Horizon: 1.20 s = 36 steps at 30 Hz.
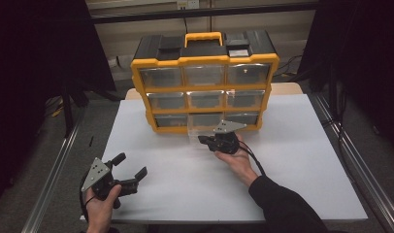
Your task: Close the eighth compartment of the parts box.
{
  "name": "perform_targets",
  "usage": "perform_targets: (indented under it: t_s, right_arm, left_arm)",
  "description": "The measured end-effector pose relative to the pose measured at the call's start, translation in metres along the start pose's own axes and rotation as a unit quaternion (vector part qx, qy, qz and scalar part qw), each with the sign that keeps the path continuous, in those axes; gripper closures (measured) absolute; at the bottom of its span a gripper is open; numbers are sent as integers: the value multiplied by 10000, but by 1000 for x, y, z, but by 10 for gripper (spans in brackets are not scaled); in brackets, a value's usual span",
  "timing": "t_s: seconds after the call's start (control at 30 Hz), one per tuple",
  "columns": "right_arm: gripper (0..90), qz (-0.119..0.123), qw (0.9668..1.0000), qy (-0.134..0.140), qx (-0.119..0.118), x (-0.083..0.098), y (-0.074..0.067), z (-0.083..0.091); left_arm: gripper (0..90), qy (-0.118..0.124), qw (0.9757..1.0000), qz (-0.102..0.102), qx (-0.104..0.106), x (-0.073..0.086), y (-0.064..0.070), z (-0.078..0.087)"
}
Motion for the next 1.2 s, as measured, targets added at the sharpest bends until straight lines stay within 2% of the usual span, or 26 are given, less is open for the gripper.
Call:
perform_targets:
  t_s: [0.1, 1.2]
  right_arm:
    - [900, -18, 10000, 37, 1, 1, 1, -1]
    - [900, -42, 9999, 48, 151, -1, 11, -3]
  left_arm:
    - [32, 16, 10000, 66, 4, 0, 1, 0]
    - [32, -8, 10000, 80, 26, 0, 1, -1]
Point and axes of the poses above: each handheld gripper's, and its own axes: z roughly backward along the jaws, x roughly out of its underside, y roughly to its right, the point moved 6 cm from there along -z, roughly forward along the jaws, and after that the axes turned 14 degrees about -x, right-handed, at the moved point
